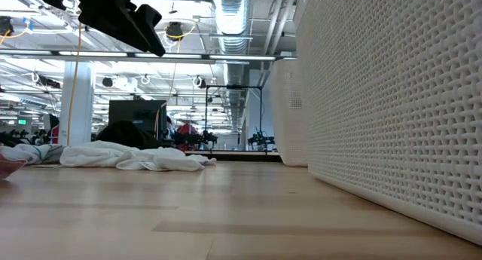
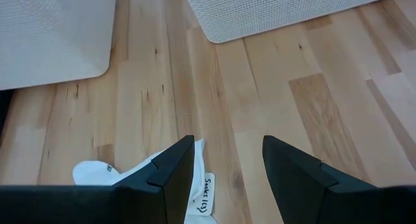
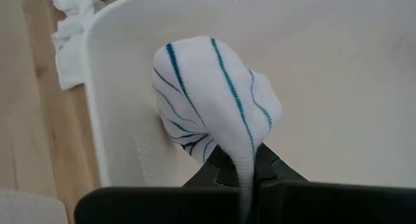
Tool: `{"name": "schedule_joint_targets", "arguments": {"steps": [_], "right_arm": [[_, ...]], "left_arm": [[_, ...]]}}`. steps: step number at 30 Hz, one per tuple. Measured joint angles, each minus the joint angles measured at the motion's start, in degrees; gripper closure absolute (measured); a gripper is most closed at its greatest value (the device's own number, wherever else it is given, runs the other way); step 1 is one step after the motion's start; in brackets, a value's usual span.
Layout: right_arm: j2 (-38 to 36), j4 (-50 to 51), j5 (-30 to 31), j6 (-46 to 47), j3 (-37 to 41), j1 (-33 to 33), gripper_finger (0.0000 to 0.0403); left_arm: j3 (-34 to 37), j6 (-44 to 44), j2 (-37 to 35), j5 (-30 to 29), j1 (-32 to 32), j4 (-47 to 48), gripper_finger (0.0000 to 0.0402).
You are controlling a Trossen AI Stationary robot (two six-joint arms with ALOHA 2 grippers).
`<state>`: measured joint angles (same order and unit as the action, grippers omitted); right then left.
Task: Sort clothes
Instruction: Put the white striped sock into the top white laundry bin, then put the white sock into the top white laundry bin
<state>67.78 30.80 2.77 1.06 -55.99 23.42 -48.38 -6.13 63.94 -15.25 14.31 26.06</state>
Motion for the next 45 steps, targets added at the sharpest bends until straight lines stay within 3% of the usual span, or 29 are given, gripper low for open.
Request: {"name": "schedule_joint_targets", "arguments": {"steps": [4, 16, 28, 36, 45], "right_arm": [[-0.36, -0.06, -0.09, 0.20, -0.04, -0.16, 0.0389], [-0.34, 0.46, -0.09, 2.13, -0.04, -0.13, 0.0308], [-0.31, 6.50, -0.24, 4.64, -0.11, -1.02, 0.0303], [-0.34, 6.89, -4.20, 5.62, -0.11, -4.63, 0.0303], [-0.29, 12.86, -4.35, 8.50, -3.07, -8.60, 0.0303]], "left_arm": [[0.00, -0.02, 0.00, 0.00, 0.00, 0.00, 0.0226], [-0.07, 0.42, 0.00, -0.02, 0.00, 0.04, 0.0226], [-0.09, 0.81, 0.00, -0.02, 0.00, 0.17, 0.0226], [-0.09, 0.64, 0.00, -0.04, 0.00, 0.14, 0.0226], [-0.09, 0.61, 0.02, -0.06, 0.00, 0.21, 0.0226]]}}
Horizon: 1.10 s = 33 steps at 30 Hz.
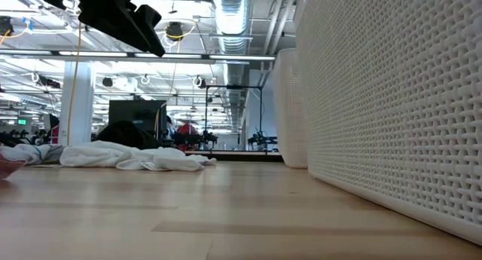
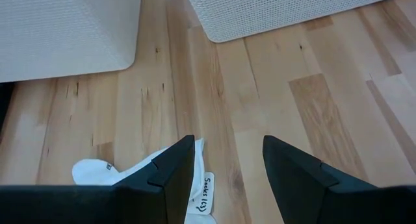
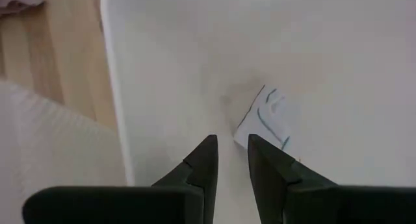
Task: Sort clothes
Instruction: Put the white sock into the top white laundry bin
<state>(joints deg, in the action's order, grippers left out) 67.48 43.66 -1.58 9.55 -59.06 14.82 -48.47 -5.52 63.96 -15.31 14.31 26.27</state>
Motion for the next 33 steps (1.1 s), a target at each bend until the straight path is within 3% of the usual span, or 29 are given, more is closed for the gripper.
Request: {"name": "schedule_joint_targets", "arguments": {"steps": [7, 15, 20, 25, 33], "right_arm": [[0.01, 2.84, 0.19, 2.08, -3.17, -3.54, 0.0303], [0.02, 2.41, 10.58, 0.16, -9.55, -7.14, 0.0303], [0.02, -0.02, 12.26, -2.39, -12.94, -9.99, 0.0303], [0.00, -3.23, 12.36, -4.05, -13.85, -13.32, 0.0303], [0.00, -6.82, 12.39, -4.81, -13.85, -18.87, 0.0303]], "left_arm": [[0.00, -1.26, 0.00, -0.59, -0.07, -0.01, 0.0226], [0.00, -0.56, 0.00, -2.35, -2.34, 1.40, 0.0226], [3.46, 0.90, -0.01, -3.39, -4.69, 0.20, 0.0226], [9.37, 1.02, 0.02, -2.31, -7.09, -6.49, 0.0226], [14.99, -1.38, 1.39, 4.83, -9.67, -21.31, 0.0226]]}}
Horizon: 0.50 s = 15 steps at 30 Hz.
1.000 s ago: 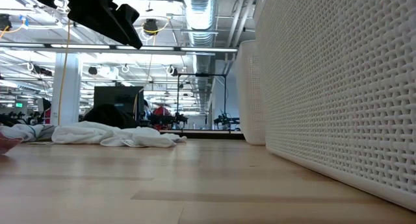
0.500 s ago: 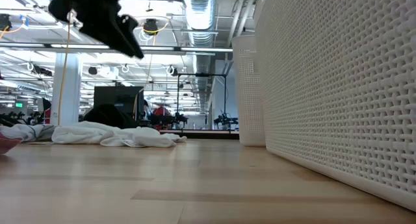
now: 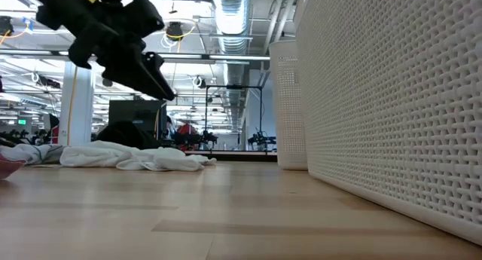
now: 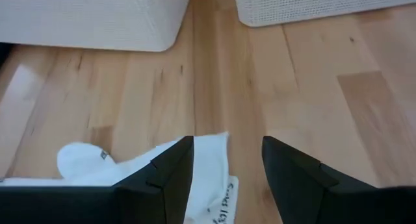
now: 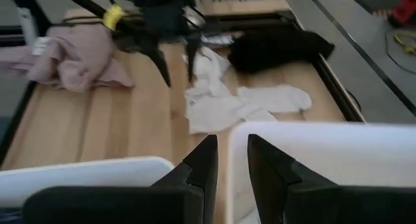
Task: Sort clothes
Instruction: Put the white sock into the top white laundry bin
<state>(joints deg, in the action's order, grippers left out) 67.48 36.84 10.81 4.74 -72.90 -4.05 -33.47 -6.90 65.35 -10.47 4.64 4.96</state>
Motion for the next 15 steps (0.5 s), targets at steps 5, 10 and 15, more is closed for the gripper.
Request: {"name": "schedule_joint_targets", "arguments": {"steps": [5, 10, 15], "right_arm": [[0.20, -3.01, 0.00, -0.93, 0.00, -4.18, 0.0303], [0.42, -3.70, 0.01, -0.87, 0.00, -7.31, 0.0303], [1.34, -3.71, 0.02, -0.73, 0.00, -9.98, 0.0303]], "left_arm": [[0.00, -1.51, 4.98, 2.48, -1.40, -4.42, 0.0226], [-1.05, -1.90, 12.21, 2.82, -2.61, -5.82, 0.0226], [-3.33, -2.55, 19.61, 5.57, -3.52, -5.81, 0.0226]]}}
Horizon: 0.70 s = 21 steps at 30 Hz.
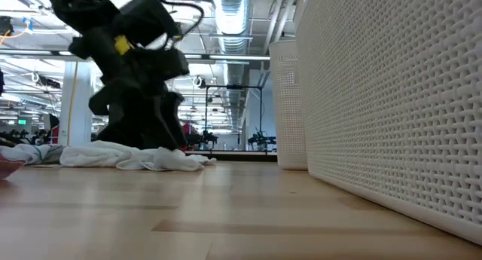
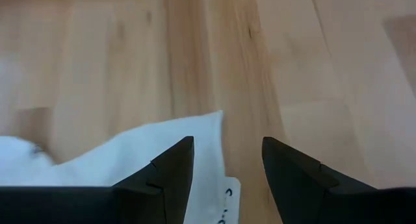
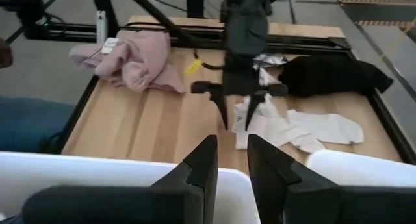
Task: Sort clothes
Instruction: Put the white sock into the top white laundry bin
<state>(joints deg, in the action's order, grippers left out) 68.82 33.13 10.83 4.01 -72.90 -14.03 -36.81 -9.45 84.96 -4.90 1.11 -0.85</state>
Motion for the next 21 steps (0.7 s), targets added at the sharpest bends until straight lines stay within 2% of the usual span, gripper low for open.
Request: {"name": "schedule_joint_targets", "arguments": {"steps": [8, 12, 15, 20, 21], "right_arm": [[3.87, 0.10, -0.02, -0.44, 0.00, -2.41, 0.0303], [5.93, 0.36, -0.02, -0.44, 0.00, -2.50, 0.0303], [7.16, 0.35, -0.02, -0.46, 0.00, -2.50, 0.0303], [7.84, 0.42, -0.02, -0.45, 0.01, -2.53, 0.0303], [7.84, 0.42, -0.02, -0.51, 0.00, -2.55, 0.0303]], "left_arm": [[-5.41, -1.04, 9.79, -0.51, -1.19, 0.41, 0.0205], [-7.94, -1.48, 11.89, -0.03, -1.65, 2.06, 0.0216], [-8.98, -1.76, 12.52, 0.25, -2.00, 3.09, 0.0255], [-9.47, -3.35, 12.60, -0.46, -2.24, 3.90, 0.0372], [-9.47, -3.41, 12.58, -0.77, -2.26, 3.94, 0.0386]]}}
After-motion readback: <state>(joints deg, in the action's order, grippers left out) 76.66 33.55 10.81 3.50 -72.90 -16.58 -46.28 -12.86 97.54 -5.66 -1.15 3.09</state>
